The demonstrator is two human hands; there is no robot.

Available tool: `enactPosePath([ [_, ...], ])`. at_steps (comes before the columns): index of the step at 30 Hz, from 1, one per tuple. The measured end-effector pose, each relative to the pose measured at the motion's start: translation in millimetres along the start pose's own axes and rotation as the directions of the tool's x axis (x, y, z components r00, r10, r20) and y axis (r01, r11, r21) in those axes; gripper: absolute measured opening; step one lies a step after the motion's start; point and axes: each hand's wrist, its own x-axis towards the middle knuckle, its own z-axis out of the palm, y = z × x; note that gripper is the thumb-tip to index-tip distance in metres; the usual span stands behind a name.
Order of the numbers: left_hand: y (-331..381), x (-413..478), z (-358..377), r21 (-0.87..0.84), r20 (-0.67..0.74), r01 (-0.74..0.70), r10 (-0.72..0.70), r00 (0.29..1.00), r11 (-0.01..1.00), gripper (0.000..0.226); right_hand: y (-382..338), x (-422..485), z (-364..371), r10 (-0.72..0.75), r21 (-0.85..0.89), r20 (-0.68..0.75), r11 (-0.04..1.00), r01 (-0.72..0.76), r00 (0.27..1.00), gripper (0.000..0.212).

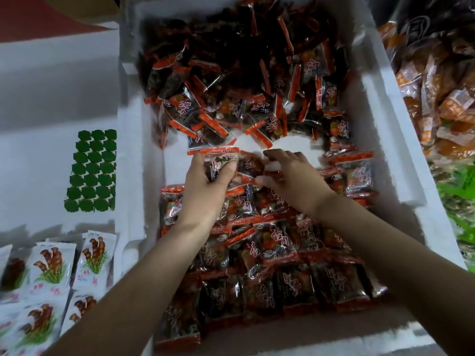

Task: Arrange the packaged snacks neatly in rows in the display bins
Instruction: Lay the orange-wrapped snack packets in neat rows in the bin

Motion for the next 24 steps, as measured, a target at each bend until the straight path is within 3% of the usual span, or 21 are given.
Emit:
enactPosePath([
  [4, -0.9, 1.6, -7.8, 0.013, 0.025, -0.021, 0.021, 0.999, 1.0, 0.032, -10.1, 14.6, -3.7, -0.005, -0.063, 0.092, 0.998, 0.01, 0.996, 0.075],
  [10, -2.8, 0.2, -9.5, -0.018, -0.022, -0.011, 0.011, 1.0, 1.0, 0.018, -6.1, 46.3, 0.8, 0.084, -0.079, 0.158, 0.994, -0.072, 0.984, 0.084],
  [12, -4.6, -0.7, -11.8, -0.016, -0.031, 0.001, -0.001, 1.0, 1.0, 0.019, -8.5, 47.3, 0.1, 0.093, -0.047, 0.17, 0.995, -0.086, 0.981, 0.076],
  [16, -2.4, -3.0, -16.3, -0.029, -0.048, 0.011, -0.013, 0.999, 1.0, 0.024, -12.7, 38.6, 2.6, 0.01, 0.248, 0.032, 0.969, -0.018, 0.999, 0.035],
  [21, -3.3, -11.2, -27.1, -0.052, -0.088, -0.006, 0.001, 0.996, 0.999, 0.015, -24.0, 12.8, -10.3, 0.043, 0.495, -0.169, 0.868, 0.047, 0.985, 0.029],
  [24, -5.8, -16.3, -37.2, -0.026, -0.123, -0.028, 0.025, 0.992, 0.999, 0.024, -24.8, -13.4, -15.4, 0.053, 0.664, -0.09, 0.748, 0.02, 0.995, 0.024],
])
